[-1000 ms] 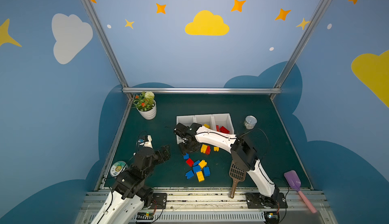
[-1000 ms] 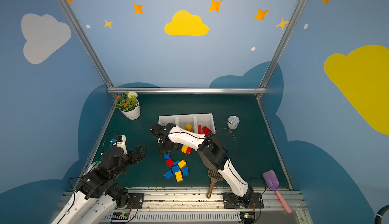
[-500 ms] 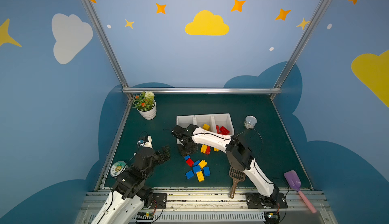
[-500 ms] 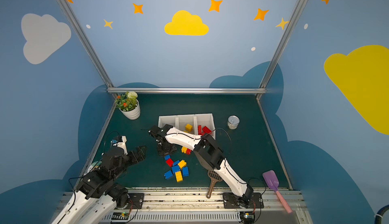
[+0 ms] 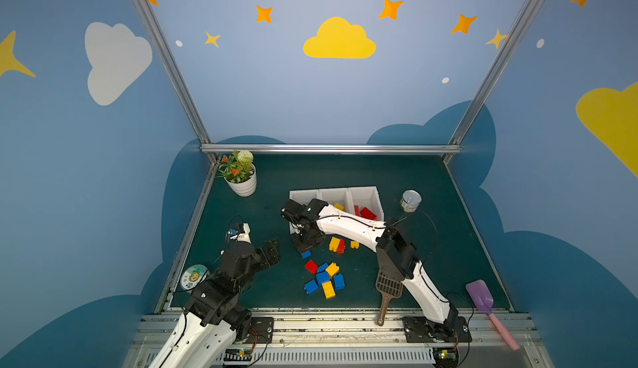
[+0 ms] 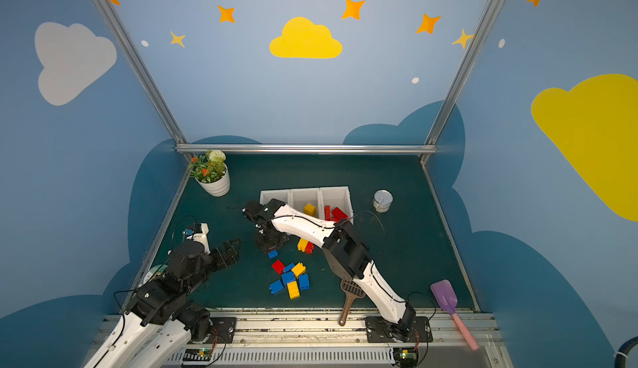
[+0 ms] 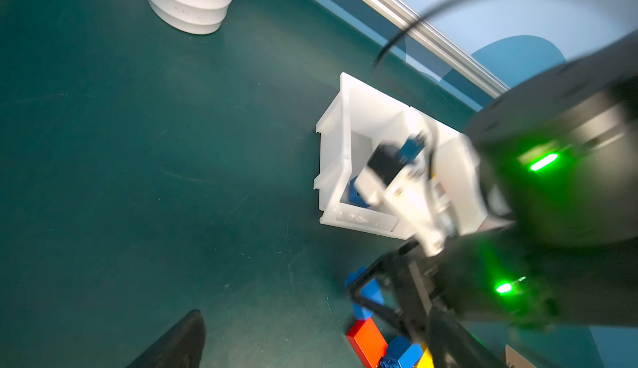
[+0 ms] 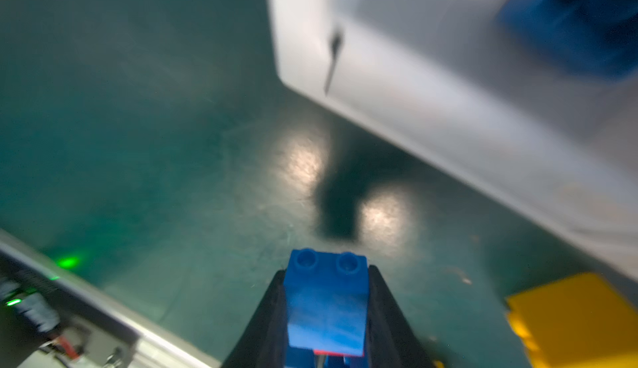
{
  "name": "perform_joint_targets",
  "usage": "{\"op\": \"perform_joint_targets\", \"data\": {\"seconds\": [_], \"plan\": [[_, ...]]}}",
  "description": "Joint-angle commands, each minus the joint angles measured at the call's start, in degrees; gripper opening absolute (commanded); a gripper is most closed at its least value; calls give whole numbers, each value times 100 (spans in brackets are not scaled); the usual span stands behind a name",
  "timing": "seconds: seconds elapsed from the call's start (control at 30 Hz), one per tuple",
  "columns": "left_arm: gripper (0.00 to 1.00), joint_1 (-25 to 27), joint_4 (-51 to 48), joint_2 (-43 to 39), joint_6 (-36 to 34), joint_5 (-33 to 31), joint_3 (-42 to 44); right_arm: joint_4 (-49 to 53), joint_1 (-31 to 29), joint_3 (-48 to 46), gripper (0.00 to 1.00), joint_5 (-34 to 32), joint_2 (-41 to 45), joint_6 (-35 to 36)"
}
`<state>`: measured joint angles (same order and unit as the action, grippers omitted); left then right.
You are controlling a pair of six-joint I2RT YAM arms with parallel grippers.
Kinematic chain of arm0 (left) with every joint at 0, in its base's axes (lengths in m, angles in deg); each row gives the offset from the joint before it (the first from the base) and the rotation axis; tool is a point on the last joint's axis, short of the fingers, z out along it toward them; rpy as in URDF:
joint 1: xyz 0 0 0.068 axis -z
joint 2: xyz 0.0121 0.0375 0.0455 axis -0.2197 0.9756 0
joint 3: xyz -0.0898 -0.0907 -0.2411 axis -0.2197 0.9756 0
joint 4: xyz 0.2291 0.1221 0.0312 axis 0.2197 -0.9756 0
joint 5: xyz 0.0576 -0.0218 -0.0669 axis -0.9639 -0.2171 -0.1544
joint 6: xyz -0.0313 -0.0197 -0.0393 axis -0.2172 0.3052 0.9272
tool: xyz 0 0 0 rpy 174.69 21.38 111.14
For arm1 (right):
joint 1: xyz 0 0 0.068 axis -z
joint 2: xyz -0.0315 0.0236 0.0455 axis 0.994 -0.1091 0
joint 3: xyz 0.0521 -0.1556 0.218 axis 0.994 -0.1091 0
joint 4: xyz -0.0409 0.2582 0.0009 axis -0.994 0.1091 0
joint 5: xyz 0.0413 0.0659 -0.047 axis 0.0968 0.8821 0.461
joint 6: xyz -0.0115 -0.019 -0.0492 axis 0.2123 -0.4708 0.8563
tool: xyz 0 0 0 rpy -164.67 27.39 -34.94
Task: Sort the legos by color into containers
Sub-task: 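Carry the blue brick over the nearest compartment and open the right gripper, then reach the left gripper toward a blue brick in the pile while the right arm withdraws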
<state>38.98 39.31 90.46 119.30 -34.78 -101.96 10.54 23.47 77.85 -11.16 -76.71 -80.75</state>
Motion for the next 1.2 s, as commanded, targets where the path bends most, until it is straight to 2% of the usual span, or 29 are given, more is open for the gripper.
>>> {"op": "perform_joint_targets", "data": {"seconds": [0.0,0.17,0.43,0.63,0.7,0.9,1.17], "plan": [[99,-16,8,3,9,75,42,144,349,534,22,-209,452,569],[99,-18,2,0,9,93,78,-22,648,951,24,-212,183,1035],[99,-17,90,27,86,201,172,-862,874,992,33,-142,-165,1134],[99,-18,26,-47,152,200,200,-1092,894,996,59,-89,-197,1180],[99,-18,18,-49,160,208,200,-1067,901,987,63,-98,-162,1181],[99,-12,94,9,119,350,218,-834,938,985,66,-89,69,1146],[97,-13,475,438,-305,934,158,-185,1012,813,64,-268,779,773]]}}
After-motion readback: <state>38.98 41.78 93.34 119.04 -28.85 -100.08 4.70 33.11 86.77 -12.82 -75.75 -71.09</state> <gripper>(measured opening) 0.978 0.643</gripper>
